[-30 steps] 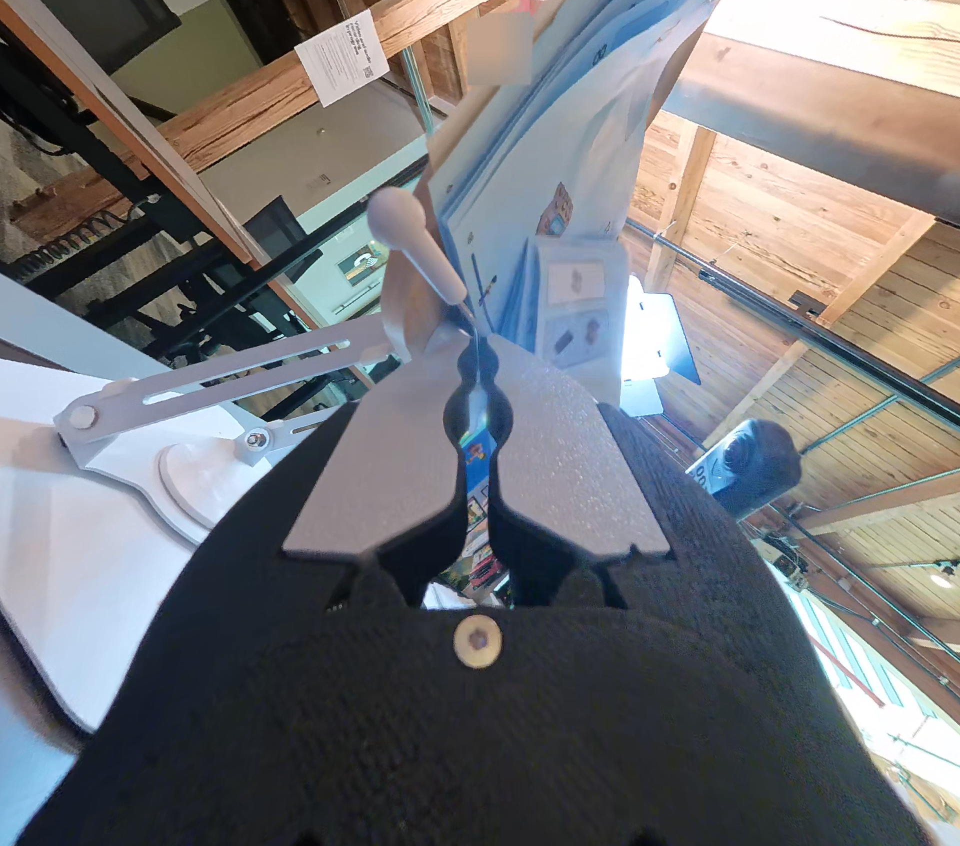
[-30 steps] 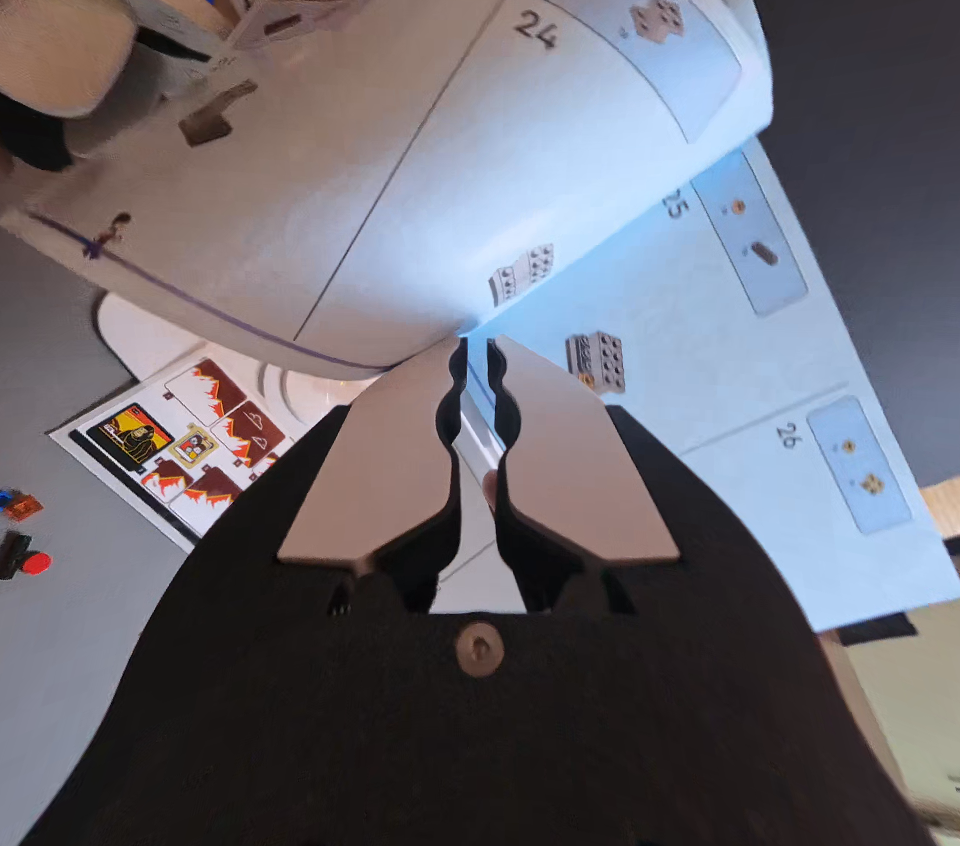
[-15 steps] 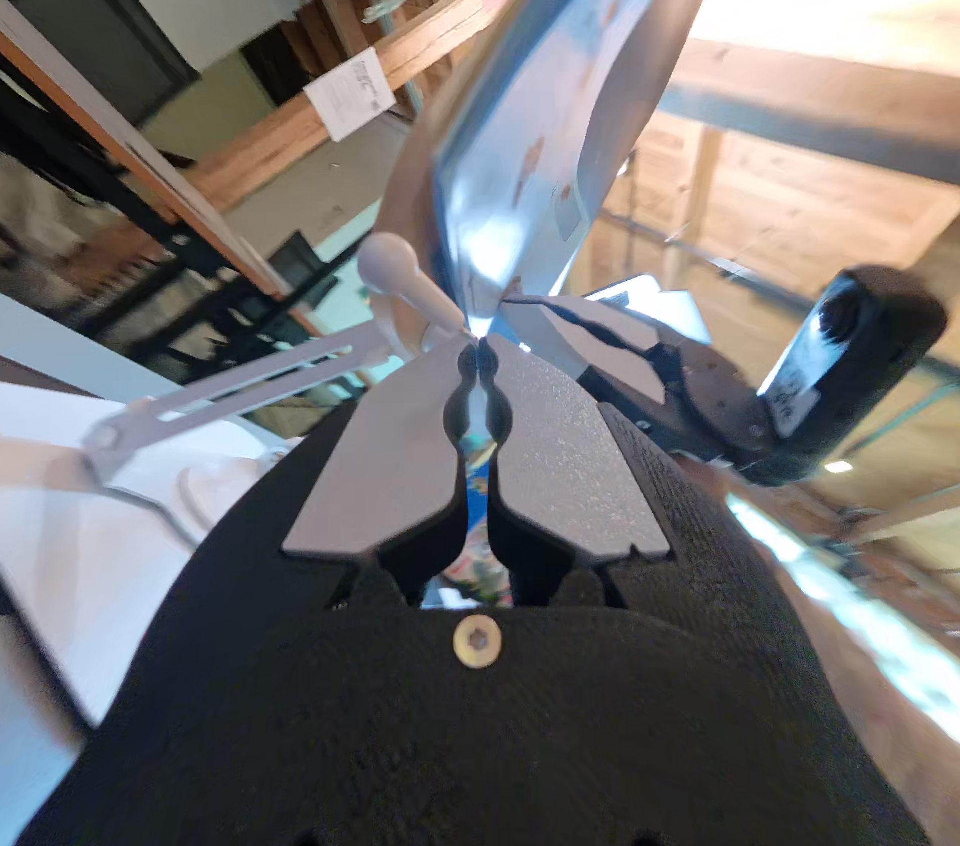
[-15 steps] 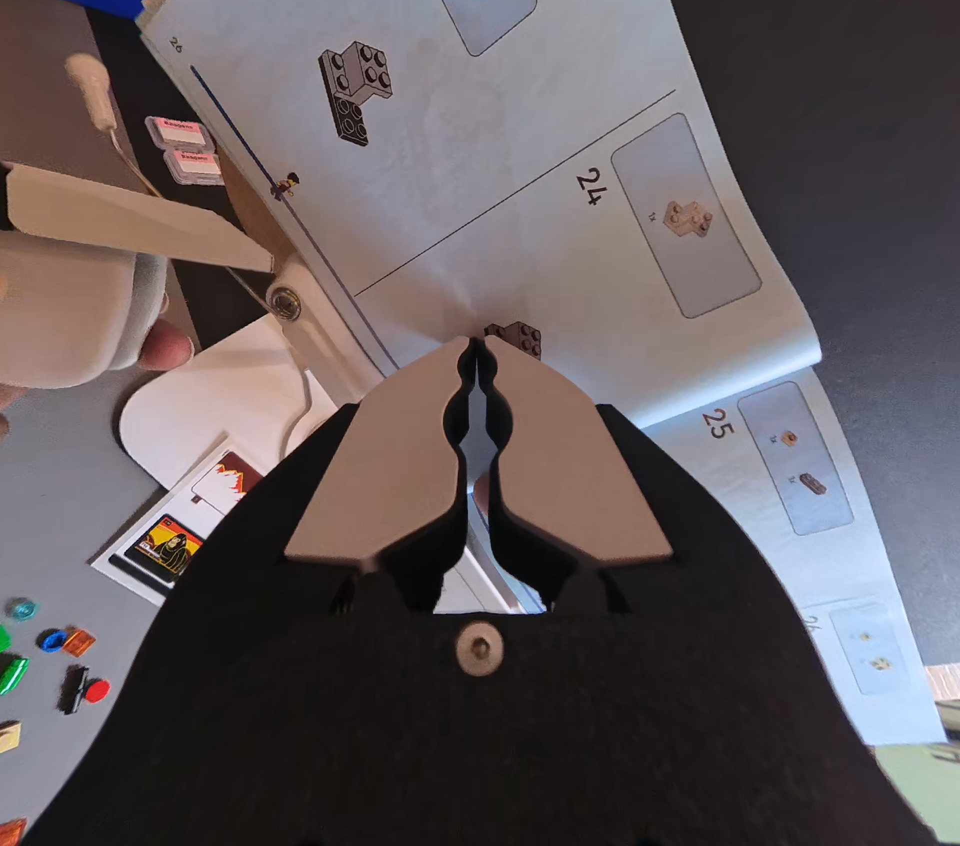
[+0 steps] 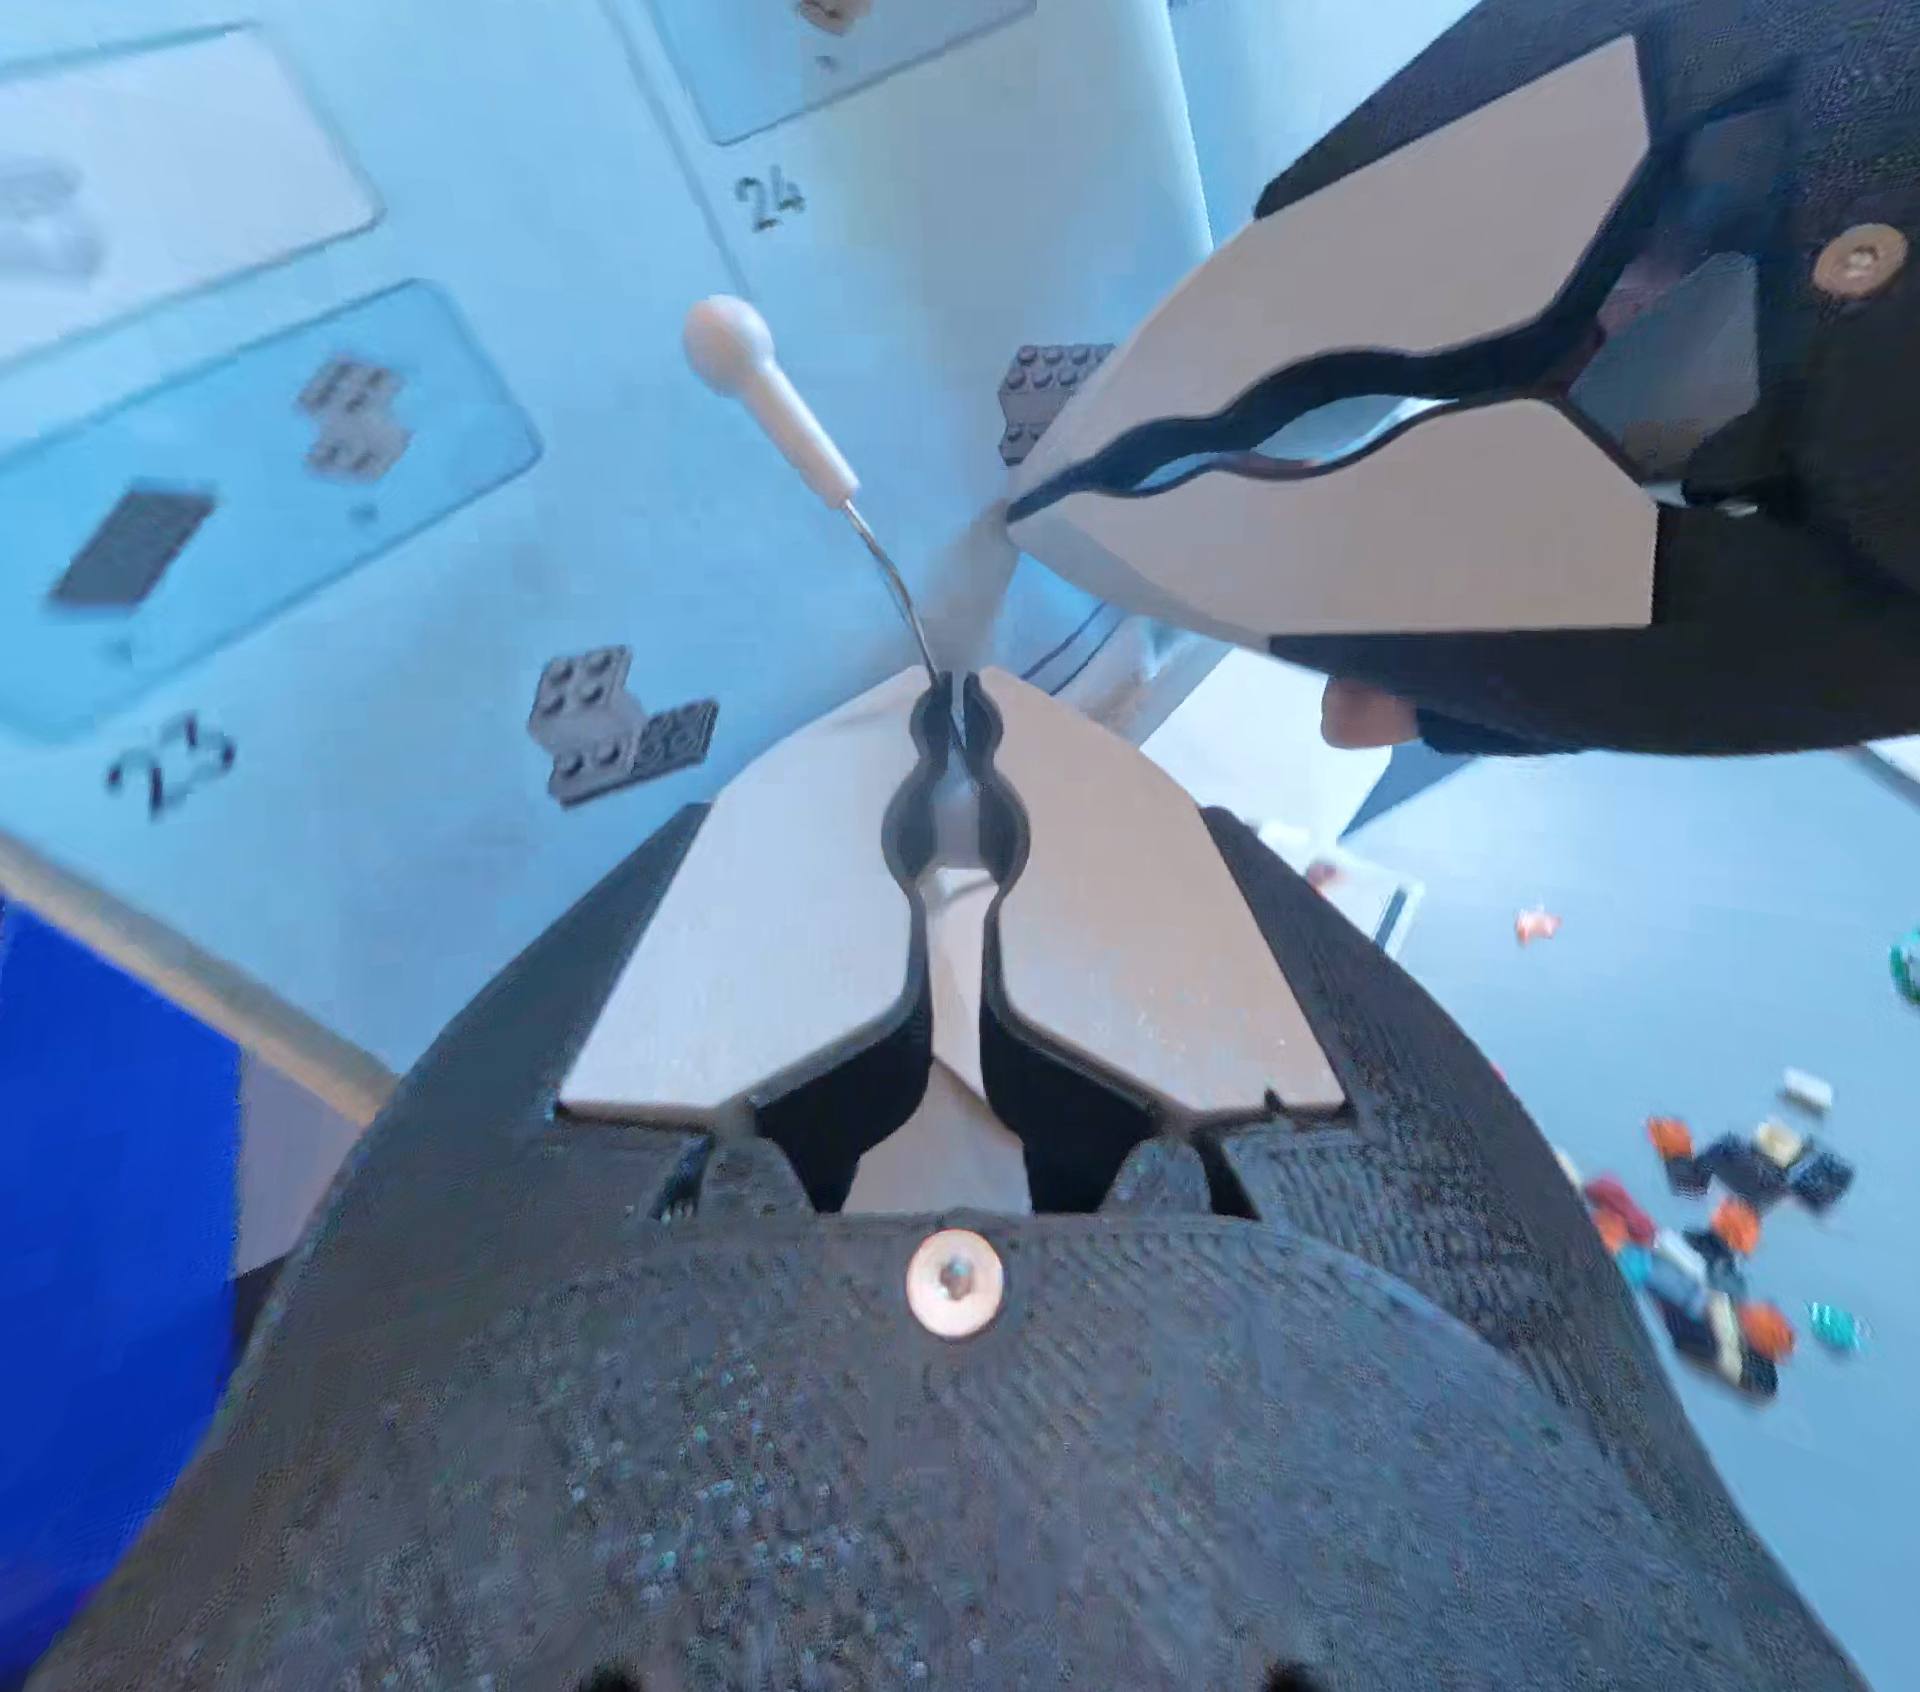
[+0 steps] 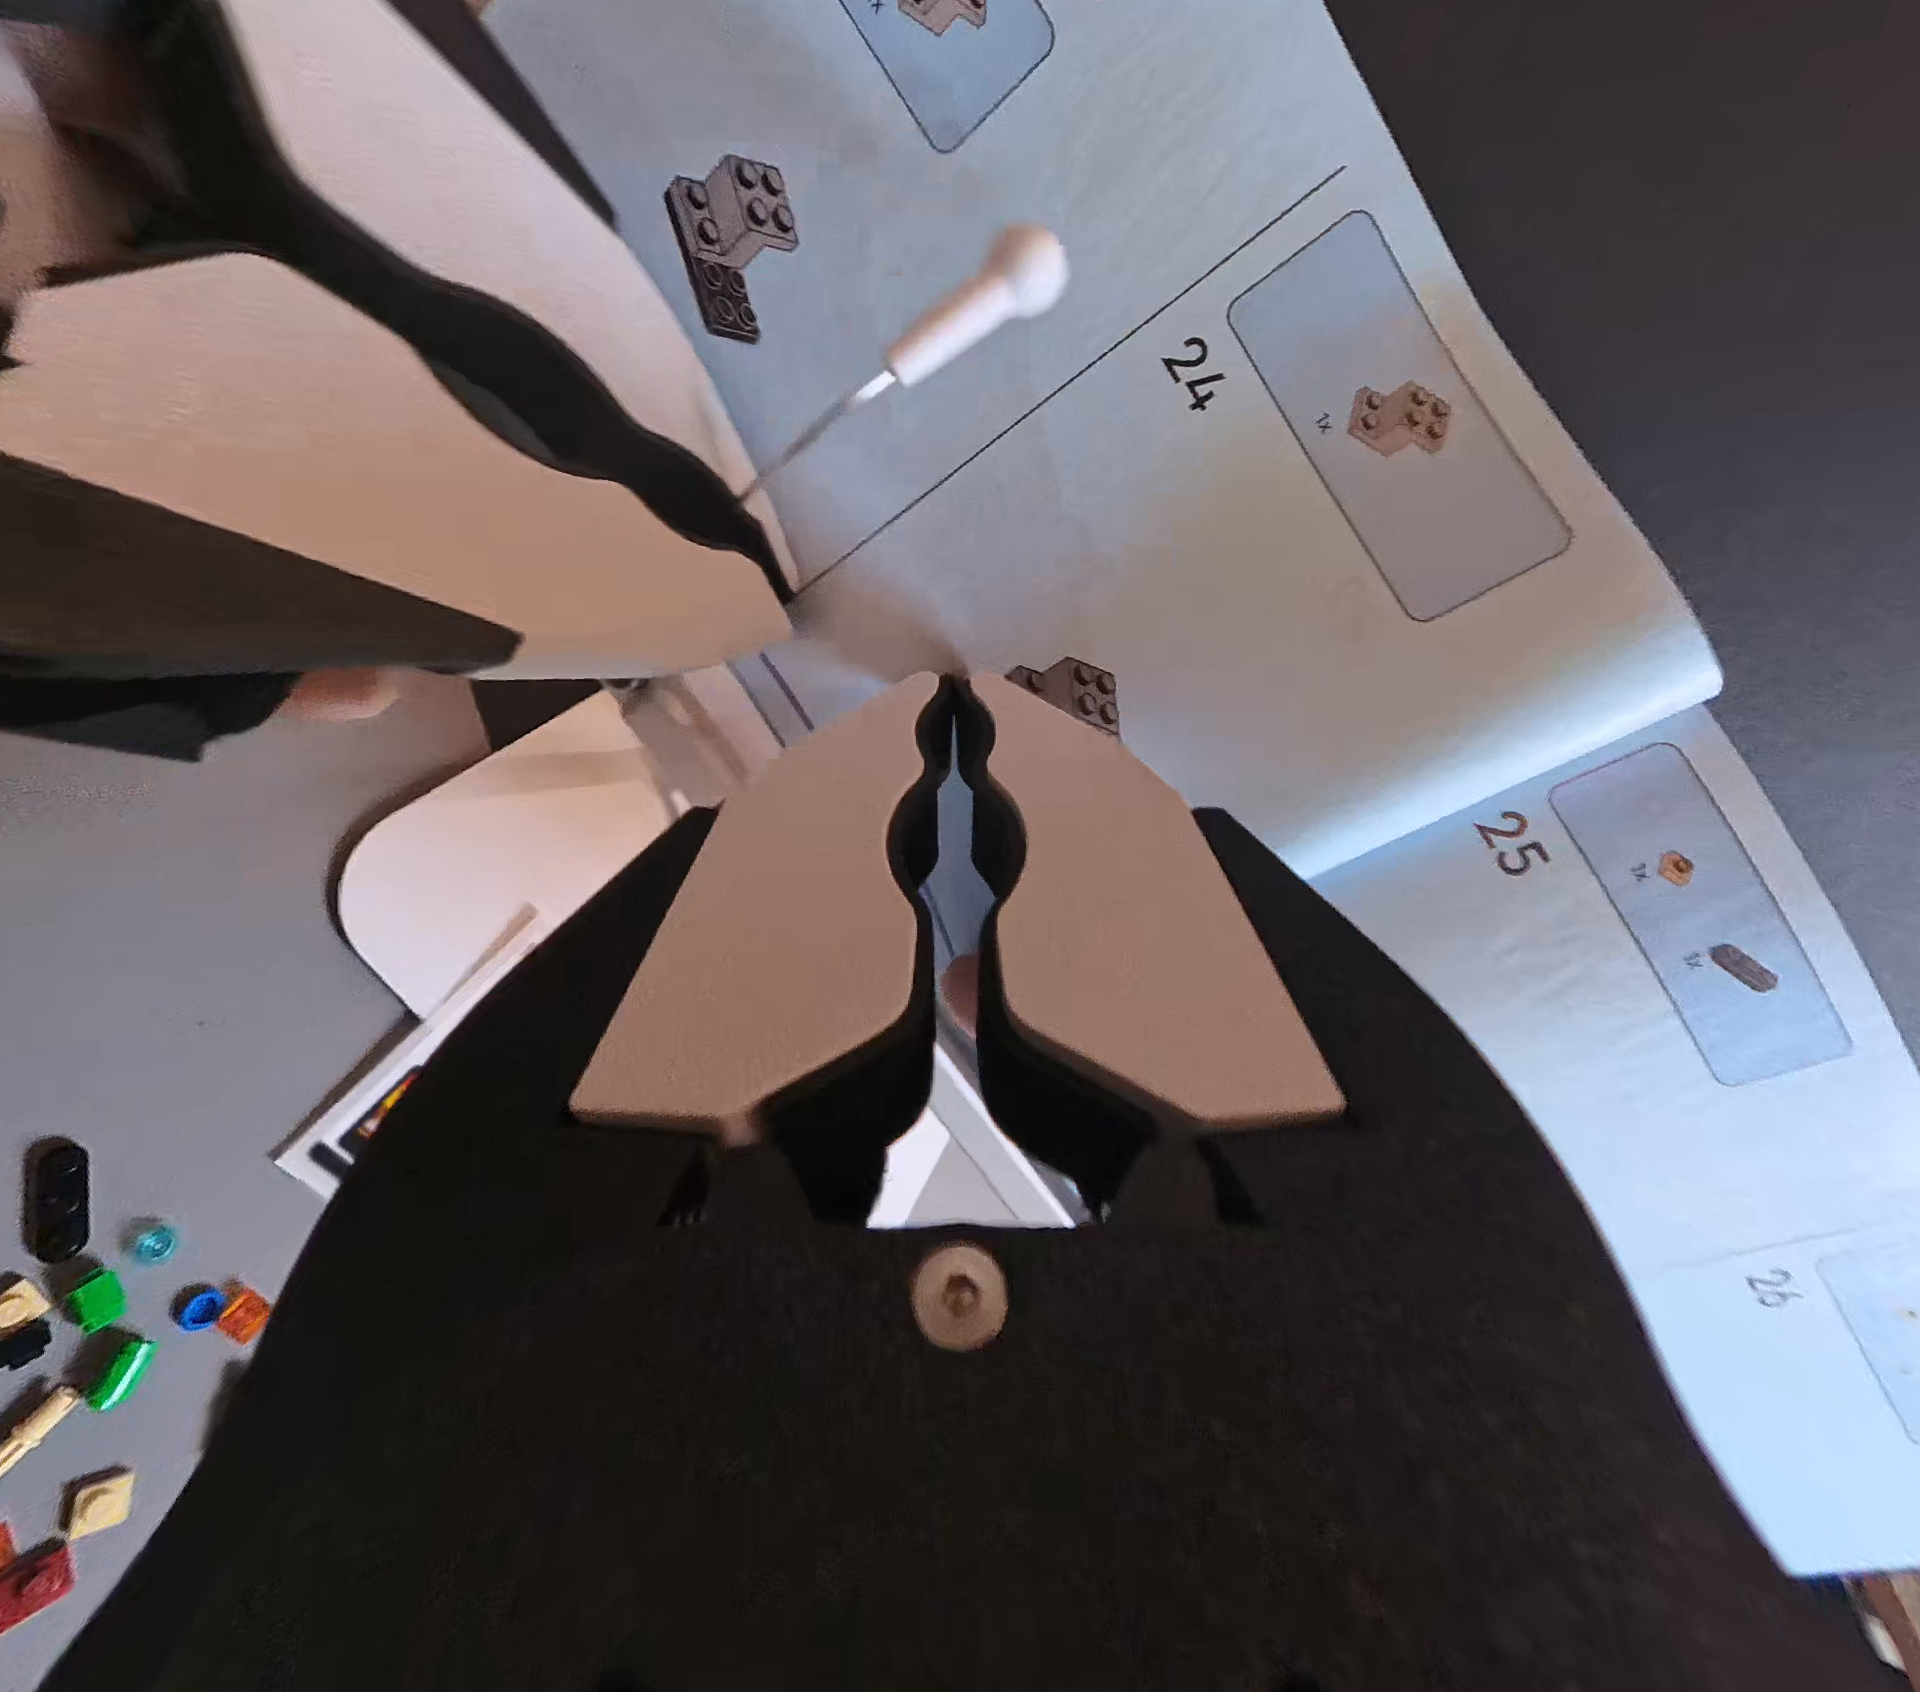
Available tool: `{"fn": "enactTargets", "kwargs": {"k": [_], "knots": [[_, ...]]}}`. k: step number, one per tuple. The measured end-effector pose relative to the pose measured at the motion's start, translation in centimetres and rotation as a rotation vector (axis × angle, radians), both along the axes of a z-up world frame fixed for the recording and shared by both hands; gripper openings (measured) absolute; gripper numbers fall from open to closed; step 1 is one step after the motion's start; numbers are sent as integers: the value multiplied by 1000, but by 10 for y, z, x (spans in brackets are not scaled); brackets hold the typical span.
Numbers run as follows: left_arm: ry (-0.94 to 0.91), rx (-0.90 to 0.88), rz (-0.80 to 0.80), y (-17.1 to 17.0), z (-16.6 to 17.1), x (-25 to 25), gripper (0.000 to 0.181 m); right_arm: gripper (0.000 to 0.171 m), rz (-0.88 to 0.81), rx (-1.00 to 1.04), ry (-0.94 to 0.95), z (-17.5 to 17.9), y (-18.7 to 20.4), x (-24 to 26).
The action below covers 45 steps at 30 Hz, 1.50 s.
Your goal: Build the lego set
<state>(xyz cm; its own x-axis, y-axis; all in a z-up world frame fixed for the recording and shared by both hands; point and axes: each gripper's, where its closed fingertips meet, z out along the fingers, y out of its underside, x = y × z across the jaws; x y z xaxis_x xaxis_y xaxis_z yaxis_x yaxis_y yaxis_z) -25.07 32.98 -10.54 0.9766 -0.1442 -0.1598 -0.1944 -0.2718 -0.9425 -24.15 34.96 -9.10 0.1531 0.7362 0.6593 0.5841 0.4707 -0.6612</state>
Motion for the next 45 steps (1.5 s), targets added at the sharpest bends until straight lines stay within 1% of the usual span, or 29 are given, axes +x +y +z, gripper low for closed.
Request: {"fn": "enactTargets", "kwargs": {"k": [1,2,4,6,7,9,10,14,18,21,23,24,27,29,32,35,39,42,45], "knots": [[64,-52,-10,1,-1,0,3,0,19,-25,8,-1,-3,-1],[148,-86,-6,1,-2,0,3,0,36,-51,40,0,-7,0],[298,-127,16,2,-4,-3,3,1,51,-134,170,11,-10,8],[384,-165,28,3,-5,-6,3,2,0,-217,285,17,0,28],[431,-186,31,3,-6,-6,3,1,-42,-230,309,15,9,39],[565,-228,34,4,-7,-5,4,0,-104,-226,277,0,25,53],[652,-245,39,4,-7,-4,4,0,-99,-230,275,-4,27,53],[1062,-320,48,6,-7,-3,7,0,-81,-246,285,-4,25,49],[1312,-429,17,4,-5,-5,11,0,-55,-269,271,-6,22,47],[1381,-474,-18,3,-4,-5,13,0,-39,-244,223,-13,20,49],[1469,-480,-52,2,-3,-4,16,0,-28,-245,210,-17,18,51],[1498,-464,-74,3,-3,-2,18,0,-17,-265,224,-16,16,52],[1470,-398,-98,3,-3,0,19,2,23,-306,288,-7,14,56],[1554,-349,-120,3,-2,2,19,2,59,-322,310,0,14,55],[1585,-340,-106,1,-2,4,21,2,125,-367,289,9,10,44],[1594,-322,-38,0,0,4,22,0,134,-392,224,10,8,34],[1562,-362,46,-1,0,1,23,0,120,-341,168,9,4,28],[1544,-392,30,1,1,1,25,0,120,-365,178,10,5,30],[1611,-393,-22,3,3,2,30,2,127,-387,207,11,6,38]]}}
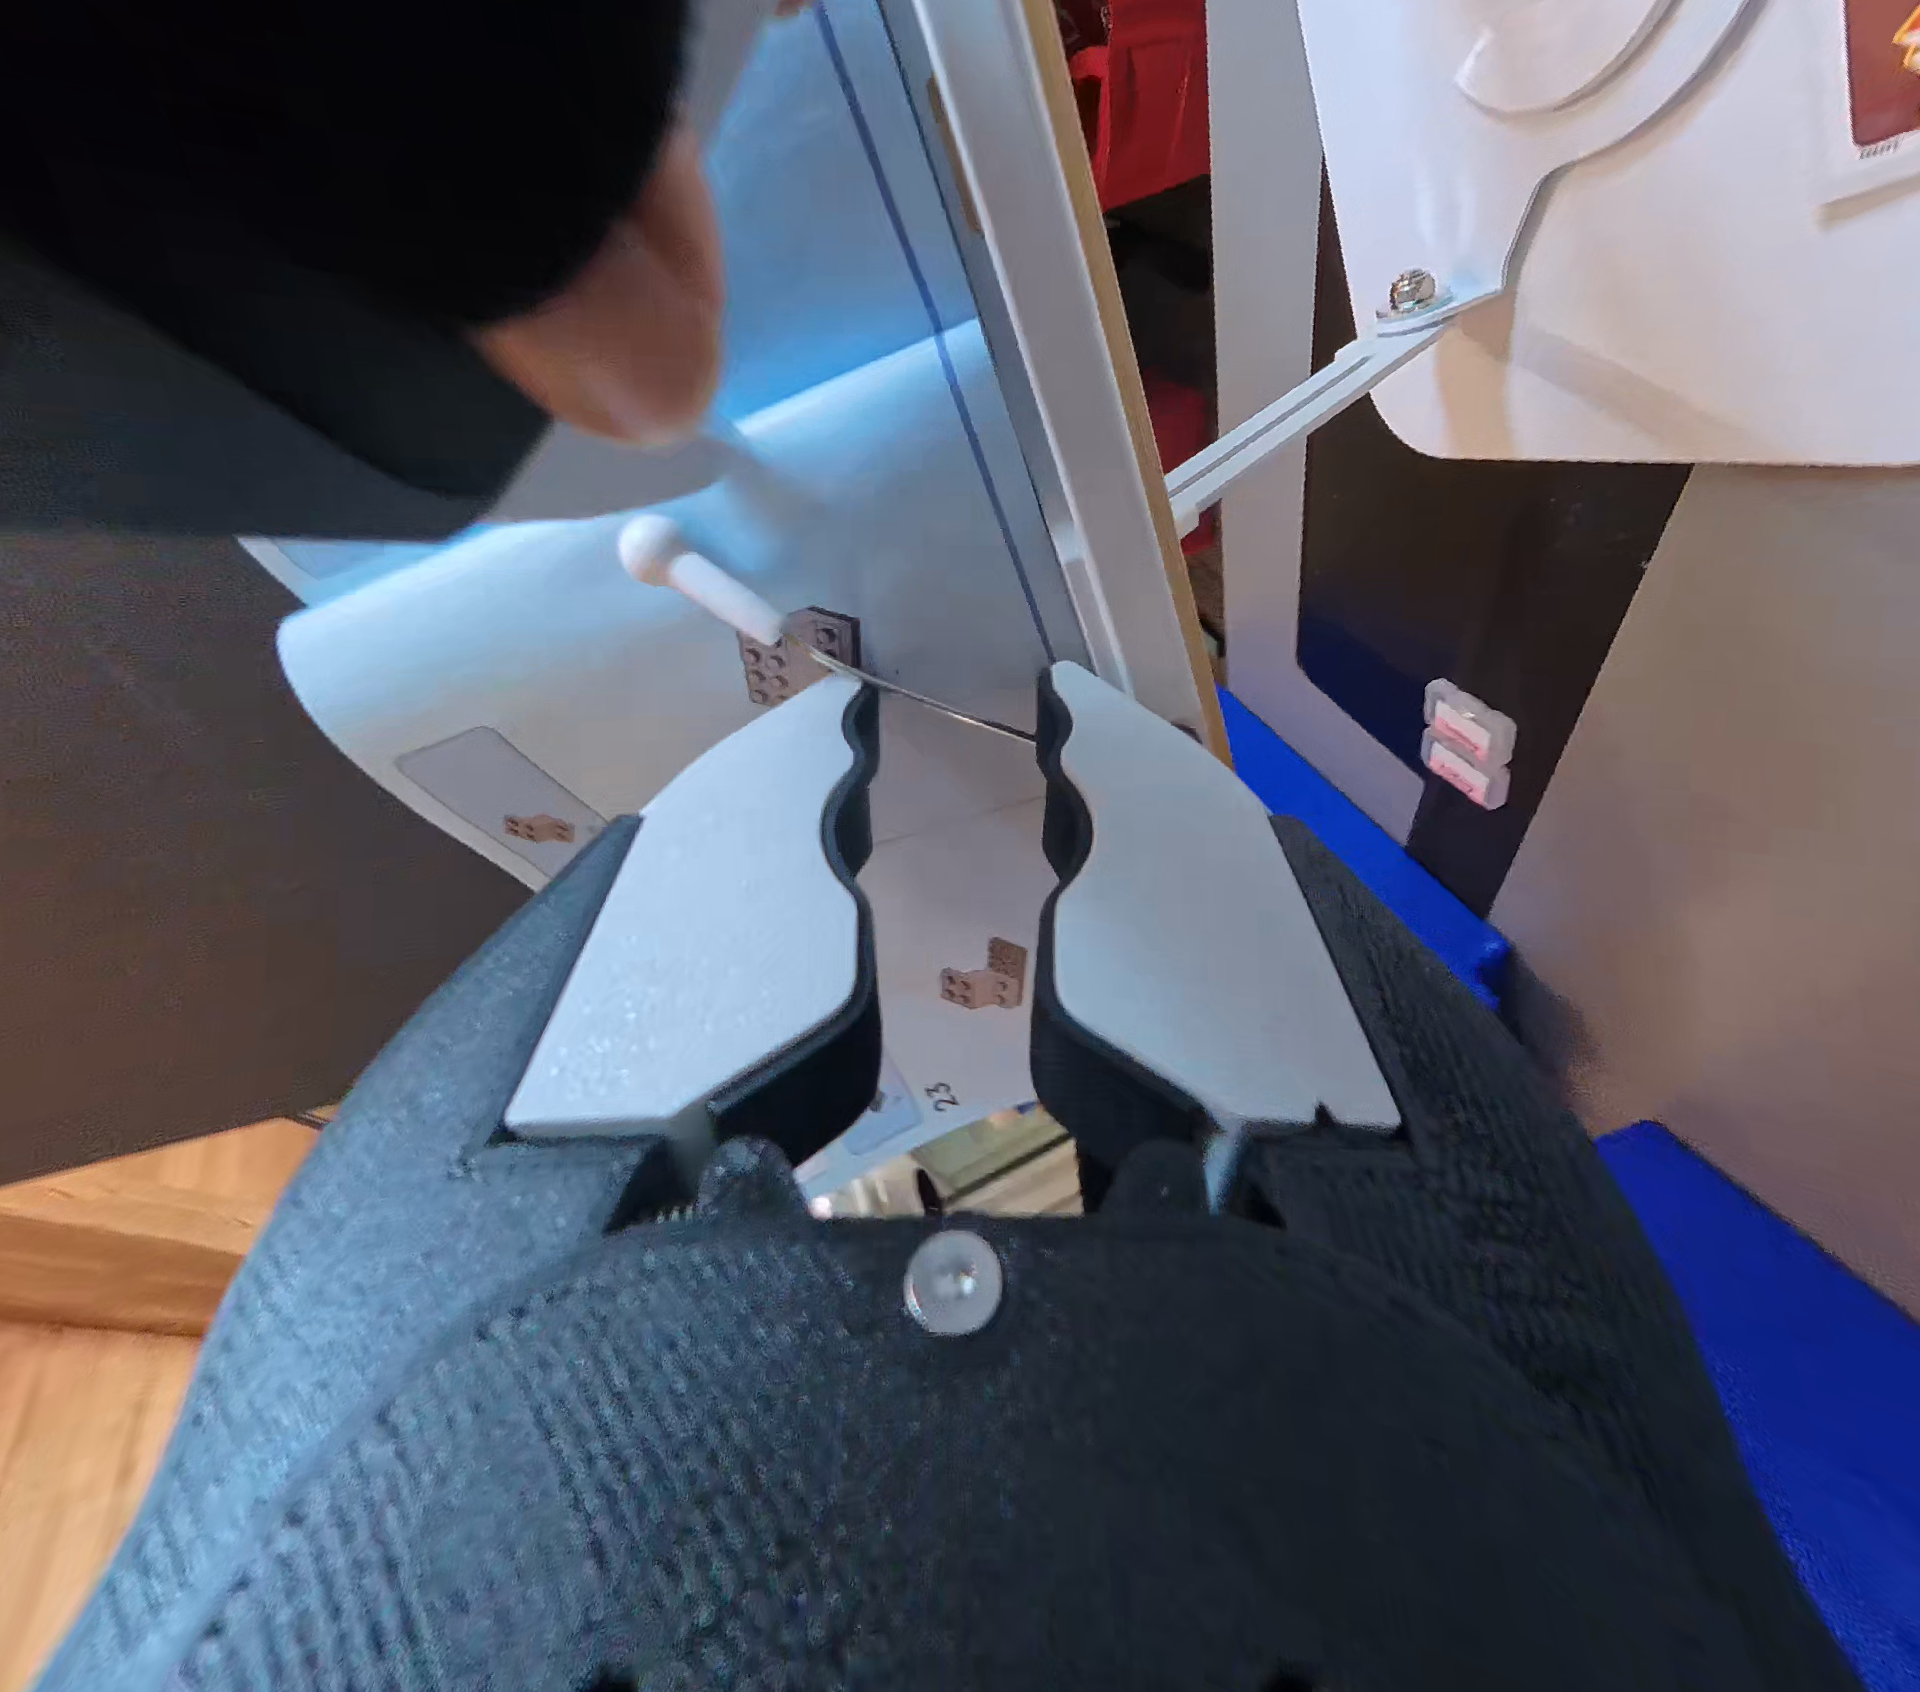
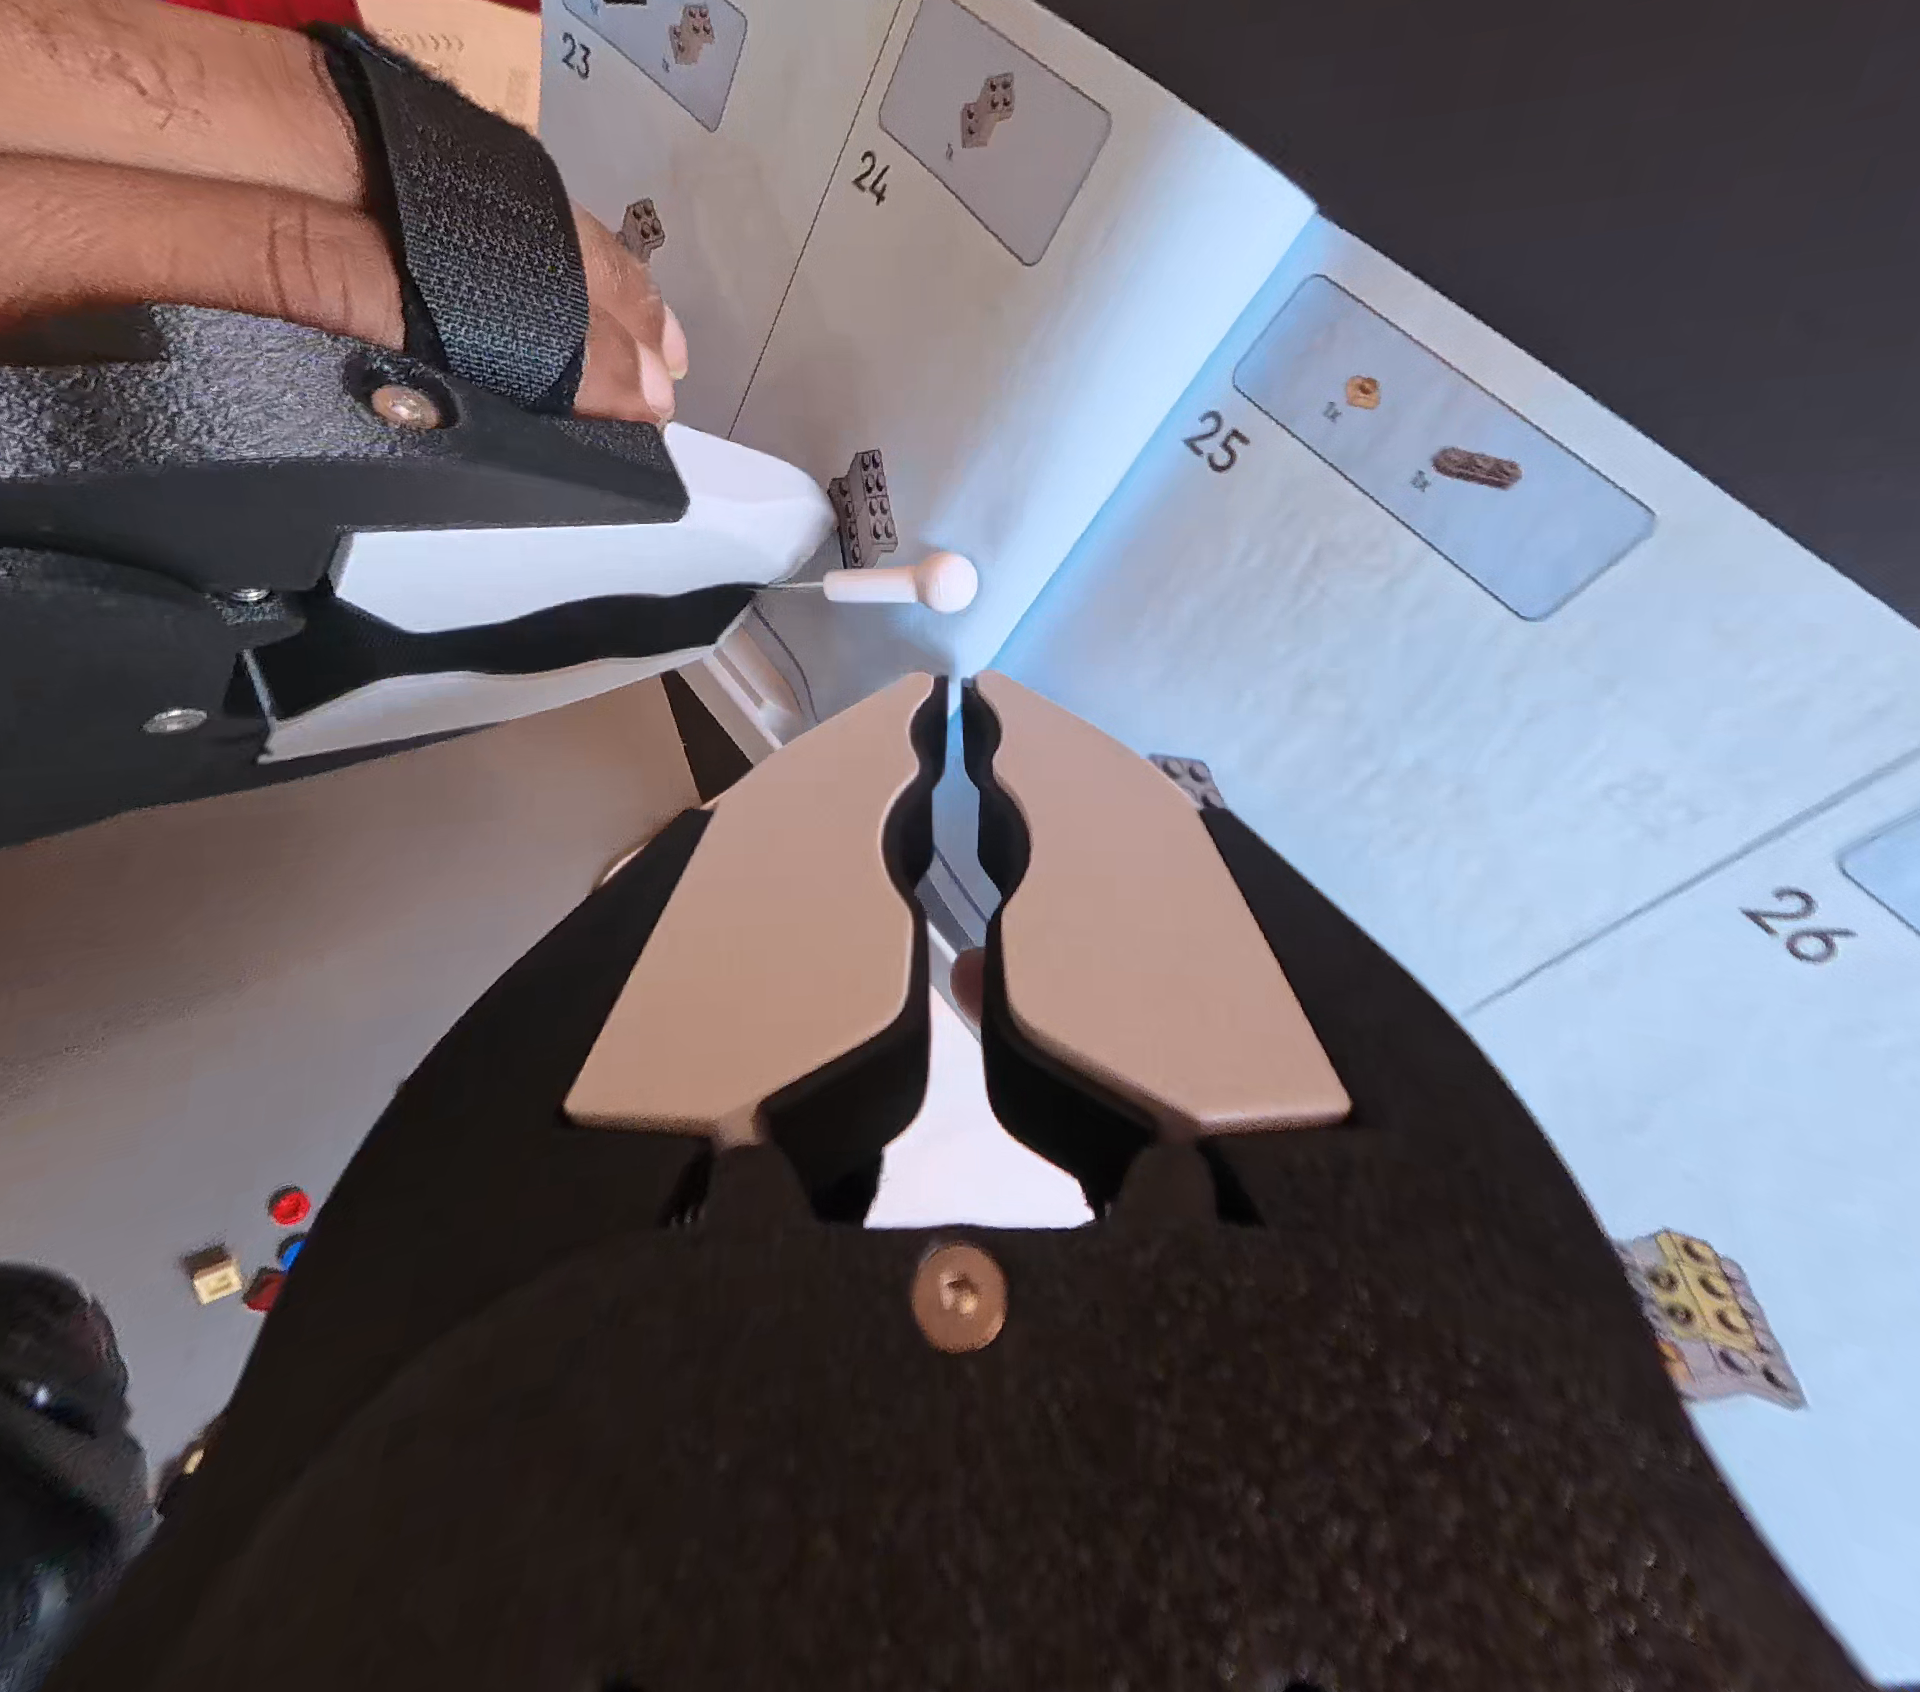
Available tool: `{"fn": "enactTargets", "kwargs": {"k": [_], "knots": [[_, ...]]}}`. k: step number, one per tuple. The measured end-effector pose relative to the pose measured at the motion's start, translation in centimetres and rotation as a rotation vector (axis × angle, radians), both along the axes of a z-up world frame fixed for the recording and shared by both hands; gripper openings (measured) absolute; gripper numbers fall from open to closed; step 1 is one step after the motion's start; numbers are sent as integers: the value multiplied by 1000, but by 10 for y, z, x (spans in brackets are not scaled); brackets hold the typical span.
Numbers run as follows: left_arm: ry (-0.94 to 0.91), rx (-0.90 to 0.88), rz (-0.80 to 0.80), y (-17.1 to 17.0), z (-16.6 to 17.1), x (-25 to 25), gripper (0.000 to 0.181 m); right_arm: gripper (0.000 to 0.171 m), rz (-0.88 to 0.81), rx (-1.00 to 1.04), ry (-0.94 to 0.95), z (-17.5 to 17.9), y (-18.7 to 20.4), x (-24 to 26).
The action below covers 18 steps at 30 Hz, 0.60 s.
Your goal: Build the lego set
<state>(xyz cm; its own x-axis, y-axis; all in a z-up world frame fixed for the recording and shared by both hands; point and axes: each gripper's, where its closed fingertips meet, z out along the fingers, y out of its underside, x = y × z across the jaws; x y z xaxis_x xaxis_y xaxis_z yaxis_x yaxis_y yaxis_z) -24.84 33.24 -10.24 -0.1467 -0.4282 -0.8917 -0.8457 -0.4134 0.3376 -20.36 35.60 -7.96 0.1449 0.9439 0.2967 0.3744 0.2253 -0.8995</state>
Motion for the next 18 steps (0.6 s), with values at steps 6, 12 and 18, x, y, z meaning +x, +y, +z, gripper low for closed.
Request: {"fn": "enactTargets", "kwargs": {"k": [6,12,18], "knots": [[-22,-59,-186,3,9,24,30,11,92,64,112,31,-16,8],[-175,-112,-226,-16,-4,31,30,17,-6,85,5,16,-3,-12],[-494,-40,-196,-53,-5,14,26,3,-147,183,-115,-1,14,-2]]}}
